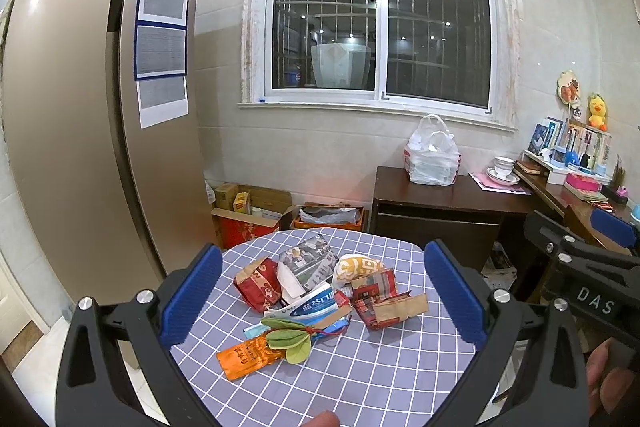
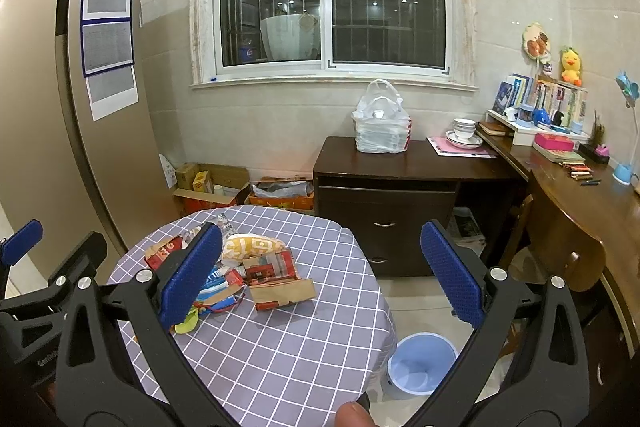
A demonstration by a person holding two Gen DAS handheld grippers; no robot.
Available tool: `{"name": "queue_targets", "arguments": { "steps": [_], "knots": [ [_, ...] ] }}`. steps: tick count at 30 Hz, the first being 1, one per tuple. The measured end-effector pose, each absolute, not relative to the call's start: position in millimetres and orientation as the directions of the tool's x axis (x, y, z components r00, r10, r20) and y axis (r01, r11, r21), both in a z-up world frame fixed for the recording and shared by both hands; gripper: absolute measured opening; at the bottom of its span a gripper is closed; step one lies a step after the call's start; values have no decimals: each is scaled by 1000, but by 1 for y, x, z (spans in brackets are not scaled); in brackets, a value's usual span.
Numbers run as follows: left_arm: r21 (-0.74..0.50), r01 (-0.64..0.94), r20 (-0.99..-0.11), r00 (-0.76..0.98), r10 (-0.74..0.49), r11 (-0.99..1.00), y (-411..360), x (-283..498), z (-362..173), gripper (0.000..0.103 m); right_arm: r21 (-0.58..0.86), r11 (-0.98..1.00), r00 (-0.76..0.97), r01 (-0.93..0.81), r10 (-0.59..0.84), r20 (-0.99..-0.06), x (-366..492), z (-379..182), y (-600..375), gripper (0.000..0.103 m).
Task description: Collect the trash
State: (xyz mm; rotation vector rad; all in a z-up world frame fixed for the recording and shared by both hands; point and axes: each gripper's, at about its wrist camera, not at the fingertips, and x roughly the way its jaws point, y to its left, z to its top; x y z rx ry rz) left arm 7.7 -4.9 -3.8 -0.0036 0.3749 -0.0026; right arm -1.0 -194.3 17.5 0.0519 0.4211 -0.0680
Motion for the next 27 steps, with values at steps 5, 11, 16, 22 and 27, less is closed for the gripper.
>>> {"name": "queue_targets", "arguments": {
  "steps": [5,11,16,22,27],
  "knots": [
    [-2,5,-367,930,-6,1000,-6,7,-2,99,37,996,910,77,-55,-411,-1,18,-194,98],
    [-4,9,-369,930,-9,1000,-8,7,-1,99,30,997,909,78,-59,-412,-1,18,-193,98],
    [-3,11,-370,929,-12,1000,-10,8,0,99,26,996,909,82,-64,-412,0,17,-193,98],
    [-1,12,-369,929,-11,1000,-12,7,1,99,27,997,908,79,-61,-415,2,18,-193,98],
    [-3,11,-380,925,-12,1000,-13,9,0,99,22,997,905,77,-61,-421,6,18,-192,98]
  ]
}}
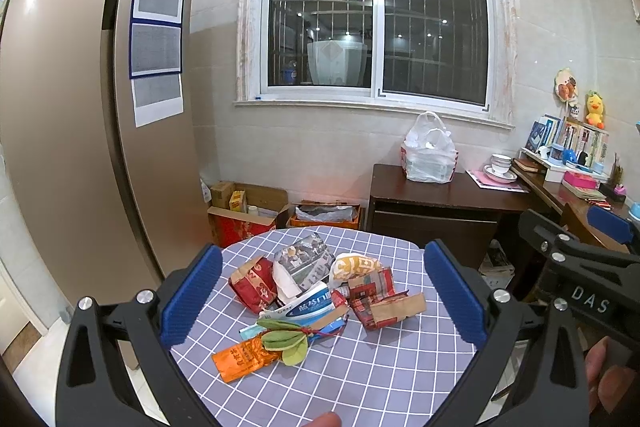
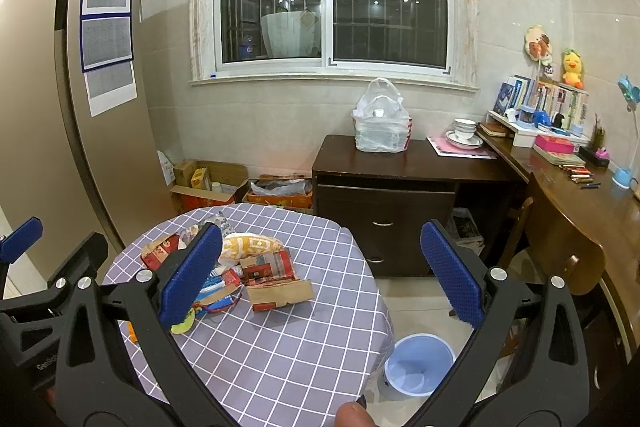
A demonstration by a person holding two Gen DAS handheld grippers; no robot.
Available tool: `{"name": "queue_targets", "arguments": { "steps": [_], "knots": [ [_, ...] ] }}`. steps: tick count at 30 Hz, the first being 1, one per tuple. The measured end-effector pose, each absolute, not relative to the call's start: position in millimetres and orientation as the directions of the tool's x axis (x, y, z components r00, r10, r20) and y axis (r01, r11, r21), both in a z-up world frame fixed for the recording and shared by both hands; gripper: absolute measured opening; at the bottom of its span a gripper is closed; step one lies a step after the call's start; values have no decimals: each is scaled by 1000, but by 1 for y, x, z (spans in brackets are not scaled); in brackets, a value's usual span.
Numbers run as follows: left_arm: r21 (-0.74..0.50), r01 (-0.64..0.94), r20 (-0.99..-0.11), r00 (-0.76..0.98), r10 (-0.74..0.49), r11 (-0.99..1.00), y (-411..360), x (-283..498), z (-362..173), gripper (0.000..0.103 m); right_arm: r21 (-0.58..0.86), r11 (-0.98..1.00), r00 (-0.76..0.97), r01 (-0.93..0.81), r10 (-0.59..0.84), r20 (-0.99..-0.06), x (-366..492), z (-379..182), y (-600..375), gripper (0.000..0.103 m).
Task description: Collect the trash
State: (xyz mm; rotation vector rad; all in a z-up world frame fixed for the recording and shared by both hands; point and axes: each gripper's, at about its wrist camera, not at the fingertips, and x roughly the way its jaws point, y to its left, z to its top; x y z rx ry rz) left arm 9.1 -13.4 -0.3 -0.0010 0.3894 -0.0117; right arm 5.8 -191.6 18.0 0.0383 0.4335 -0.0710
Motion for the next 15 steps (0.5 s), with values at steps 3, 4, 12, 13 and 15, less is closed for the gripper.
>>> {"name": "queue_targets", "arguments": {
  "steps": [3,4,12,13,15],
  "knots": [
    [-7,13,-389,921,-15,1000,-13,13,-2,99,21,997,900,76,-59,-431,10,15,-191,98],
    [-10,14,-393,919,-17,1000,-11,16,-3,99,19,997,899,76,-60,-434,11,14,-190,98],
    [-36,-8,-470,883,-10,999,14,41,-38,99,1,996,859,92,-78,-506,41,-11,-192,98],
    [-41,-11,-477,879,-10,999,18,43,-42,99,-1,996,855,95,-82,-513,44,-15,-192,98],
    [-49,-21,-492,871,-6,999,25,49,-48,99,-9,995,842,103,-92,-531,51,-23,-192,98]
  ]
}}
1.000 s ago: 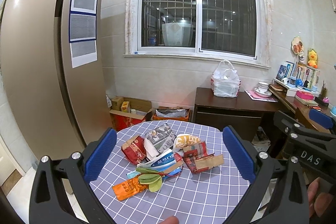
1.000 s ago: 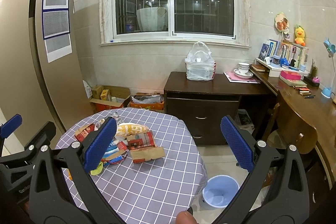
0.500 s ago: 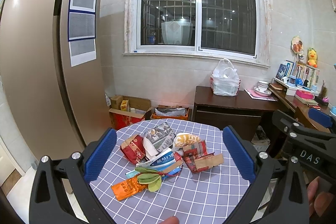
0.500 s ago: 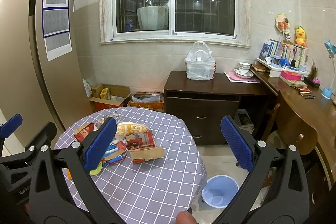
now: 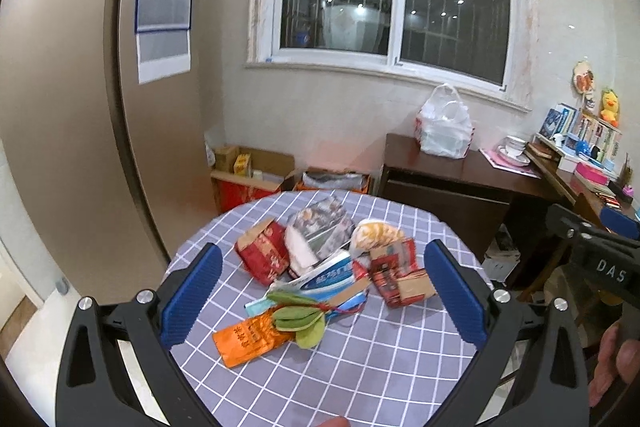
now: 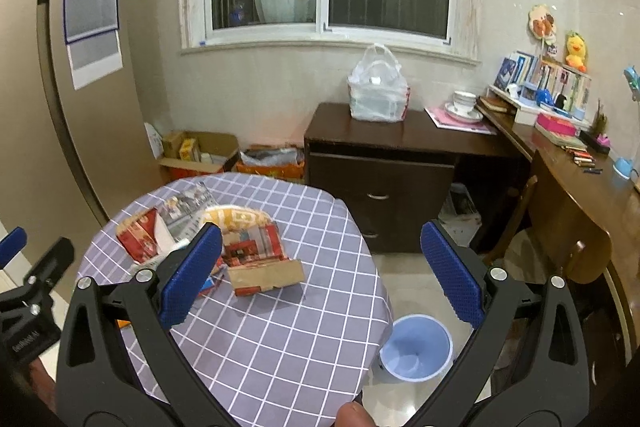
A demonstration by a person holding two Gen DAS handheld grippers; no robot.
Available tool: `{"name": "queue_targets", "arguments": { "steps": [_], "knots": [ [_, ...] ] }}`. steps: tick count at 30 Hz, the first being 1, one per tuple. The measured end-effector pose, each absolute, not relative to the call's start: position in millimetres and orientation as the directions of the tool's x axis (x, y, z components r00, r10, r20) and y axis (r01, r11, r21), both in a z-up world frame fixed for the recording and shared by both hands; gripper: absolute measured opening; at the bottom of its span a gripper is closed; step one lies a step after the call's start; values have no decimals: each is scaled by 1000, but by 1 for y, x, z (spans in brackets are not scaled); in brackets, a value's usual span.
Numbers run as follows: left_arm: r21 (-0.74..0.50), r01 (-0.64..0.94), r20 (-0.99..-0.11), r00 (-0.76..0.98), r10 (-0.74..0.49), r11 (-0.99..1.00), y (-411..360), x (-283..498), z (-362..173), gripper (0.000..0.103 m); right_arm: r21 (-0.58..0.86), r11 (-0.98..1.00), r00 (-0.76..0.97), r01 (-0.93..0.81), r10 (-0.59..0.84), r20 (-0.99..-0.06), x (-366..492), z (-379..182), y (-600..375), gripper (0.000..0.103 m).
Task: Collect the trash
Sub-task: 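Grasp the orange tea packet with the left gripper while the right gripper grasps the green cloth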
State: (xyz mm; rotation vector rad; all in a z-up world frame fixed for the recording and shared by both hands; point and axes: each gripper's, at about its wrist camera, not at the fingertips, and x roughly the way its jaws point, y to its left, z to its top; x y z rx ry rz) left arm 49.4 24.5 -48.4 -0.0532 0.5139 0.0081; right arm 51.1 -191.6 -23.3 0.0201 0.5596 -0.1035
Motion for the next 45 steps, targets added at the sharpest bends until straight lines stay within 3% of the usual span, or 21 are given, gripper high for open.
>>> {"name": "queue_targets", "arguments": {
  "steps": [17,26,34,36,38,39,40,45],
  "knots": [
    [14,-47,-651,758,45,999,83,74,-151,99,-4,999,669,32,-25,-743,107,-128,-166,98],
    [69,-66,-714,694,95,995,114,80,-190,99,175,960,541,-217,268,-797,131,-167,-89,98],
    [91,-14,-735,674,77,996,119,95,-207,99,231,927,484,-295,353,-801,162,-184,-23,97],
    [103,19,-739,671,64,995,115,100,-212,99,224,927,462,-300,347,-817,167,-194,-18,91],
    [113,35,-745,664,61,993,111,104,-215,99,238,925,438,-297,353,-826,171,-202,-19,53],
    [116,42,-747,662,59,992,109,106,-217,99,240,926,435,-291,351,-829,171,-205,-22,47],
    [115,54,-748,662,51,992,108,109,-217,99,240,926,439,-290,352,-827,170,-204,-25,34],
    [116,94,-743,669,24,989,101,123,-216,99,260,926,438,-275,361,-823,159,-199,-57,25]
  ]
}}
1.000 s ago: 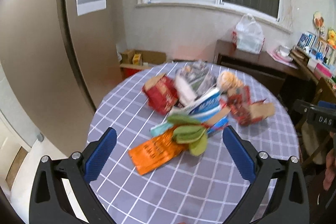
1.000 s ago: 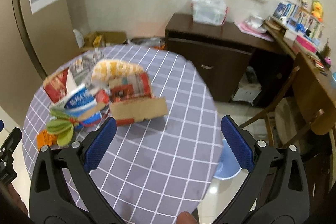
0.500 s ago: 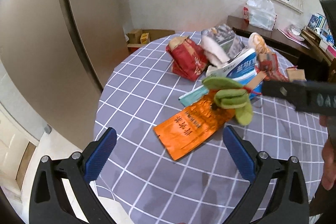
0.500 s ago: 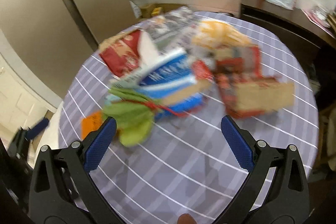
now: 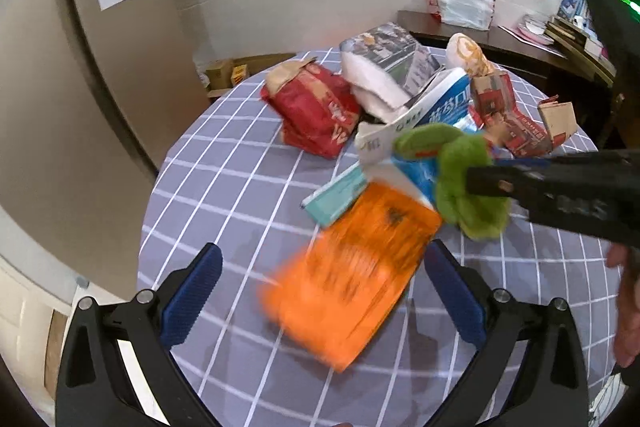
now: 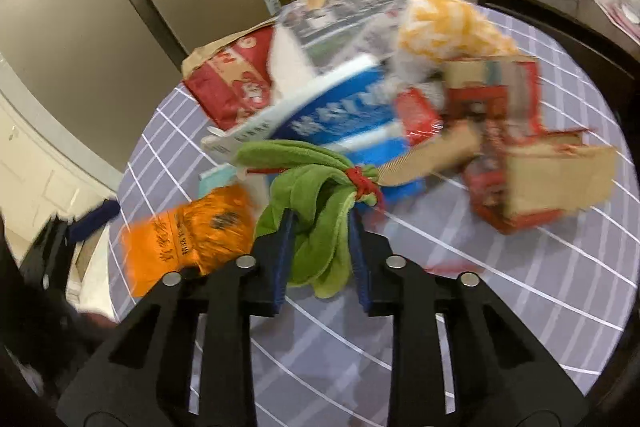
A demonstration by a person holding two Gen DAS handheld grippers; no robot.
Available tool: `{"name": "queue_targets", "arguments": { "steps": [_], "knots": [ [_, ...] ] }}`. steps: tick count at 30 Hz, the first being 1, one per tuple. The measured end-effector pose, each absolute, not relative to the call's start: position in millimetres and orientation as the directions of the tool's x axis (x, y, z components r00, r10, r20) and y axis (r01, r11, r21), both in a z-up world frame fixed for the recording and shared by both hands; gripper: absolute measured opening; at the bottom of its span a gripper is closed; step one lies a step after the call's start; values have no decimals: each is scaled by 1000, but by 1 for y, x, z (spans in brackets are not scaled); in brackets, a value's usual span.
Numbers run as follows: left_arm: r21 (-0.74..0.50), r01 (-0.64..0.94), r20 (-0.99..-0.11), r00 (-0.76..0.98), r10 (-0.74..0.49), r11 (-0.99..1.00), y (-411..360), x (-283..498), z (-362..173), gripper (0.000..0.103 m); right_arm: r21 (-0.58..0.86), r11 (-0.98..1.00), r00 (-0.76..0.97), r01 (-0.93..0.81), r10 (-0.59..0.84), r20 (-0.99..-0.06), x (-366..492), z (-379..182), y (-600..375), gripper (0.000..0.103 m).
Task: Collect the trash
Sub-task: 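Grasp the orange tea packet with the left gripper while the right gripper grasps the green cloth, then carry both items over the blue bin and open both grippers to drop them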
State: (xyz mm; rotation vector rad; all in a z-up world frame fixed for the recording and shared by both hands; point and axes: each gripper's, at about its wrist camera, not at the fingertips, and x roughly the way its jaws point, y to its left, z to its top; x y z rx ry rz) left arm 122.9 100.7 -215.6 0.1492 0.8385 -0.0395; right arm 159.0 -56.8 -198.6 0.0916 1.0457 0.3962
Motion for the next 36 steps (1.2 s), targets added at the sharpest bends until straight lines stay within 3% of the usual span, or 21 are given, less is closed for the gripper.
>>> {"name": "queue_targets", "arguments": {
  "steps": [6,8,11,12,13,14,15,16,17,20,26,36],
  "knots": [
    [152,178,-763,647,1,972,89,138,-226,99,263,930,421,-258,354,-835,152,-209,-83,29],
    [152,197,-772,636,-8,969,89,139,-230,99,278,930,418,-242,358,-835,151,-208,-89,62],
    [141,209,-782,622,-21,968,88,141,-234,98,287,926,443,-246,371,-817,150,-198,-96,63],
    [135,212,-787,617,-25,968,88,142,-235,89,292,923,444,-251,377,-813,150,-197,-96,63],
    [117,224,-798,602,-43,968,87,142,-237,69,287,923,449,-255,376,-811,153,-197,-94,63],
    [90,230,-805,590,-66,969,87,145,-238,65,271,927,452,-259,364,-814,156,-199,-90,63],
    [63,224,-806,587,-83,972,88,145,-239,58,247,934,449,-260,343,-825,159,-205,-87,63],
    [55,214,-810,581,-82,975,88,145,-239,58,233,936,440,-262,331,-835,159,-208,-86,50],
    [61,209,-808,584,-75,976,87,143,-237,56,229,937,434,-264,328,-839,159,-212,-85,27],
    [26,197,-806,584,-96,980,88,136,-237,53,281,924,431,-258,371,-823,155,-212,-94,18],
    [-21,156,-796,595,-111,987,89,122,-228,53,357,896,458,-263,442,-772,139,-197,-125,17],
    [-55,188,-709,684,-171,981,49,102,-167,53,443,847,562,-294,529,-636,105,-144,-189,17]
  ]
}}
